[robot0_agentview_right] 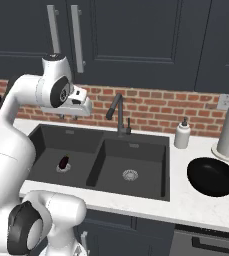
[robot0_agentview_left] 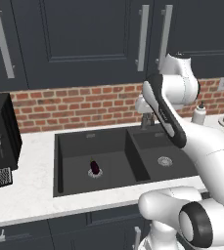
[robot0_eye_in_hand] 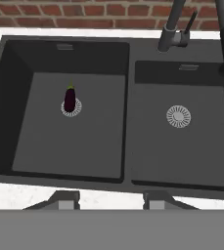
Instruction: Pick the eggplant from the sink and place it in the bowl. Then pick the bowl and place it in the microwave. Then close the microwave door and press the start button.
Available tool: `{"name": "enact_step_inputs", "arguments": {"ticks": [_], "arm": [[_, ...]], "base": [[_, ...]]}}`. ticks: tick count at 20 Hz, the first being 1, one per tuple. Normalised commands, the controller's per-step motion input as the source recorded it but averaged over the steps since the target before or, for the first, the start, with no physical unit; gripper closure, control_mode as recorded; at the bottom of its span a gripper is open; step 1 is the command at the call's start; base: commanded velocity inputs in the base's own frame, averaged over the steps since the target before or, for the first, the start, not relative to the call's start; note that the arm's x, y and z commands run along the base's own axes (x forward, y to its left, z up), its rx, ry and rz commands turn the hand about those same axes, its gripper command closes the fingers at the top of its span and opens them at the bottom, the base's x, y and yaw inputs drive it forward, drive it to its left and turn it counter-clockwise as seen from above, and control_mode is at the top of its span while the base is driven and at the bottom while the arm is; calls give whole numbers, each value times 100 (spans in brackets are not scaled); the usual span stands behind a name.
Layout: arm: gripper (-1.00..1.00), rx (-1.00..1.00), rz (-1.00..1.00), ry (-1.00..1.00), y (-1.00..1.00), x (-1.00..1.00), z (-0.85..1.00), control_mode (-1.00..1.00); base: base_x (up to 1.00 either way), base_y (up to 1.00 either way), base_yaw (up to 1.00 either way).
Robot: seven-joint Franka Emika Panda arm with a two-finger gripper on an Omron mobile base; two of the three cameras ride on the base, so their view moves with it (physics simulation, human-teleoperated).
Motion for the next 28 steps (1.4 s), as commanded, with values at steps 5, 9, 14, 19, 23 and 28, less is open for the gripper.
{"name": "enact_step_inputs", "arguments": {"ticks": [5,9,14,19,23,28], "arm": [[-100,0,0,-2,0,-17,0,-100],[-100,0,1,-6,4,-66,-4,-100],[-100,0,0,-1,8,-55,-37,-100],[-100,-4,0,0,51,-8,-53,-100],[-100,-5,0,0,69,1,-45,-100],[-100,0,0,4,44,20,-44,-100]], "base": [[0,0,0],[0,0,0],[0,0,0],[0,0,0],[0,0,0],[0,0,0]]}}
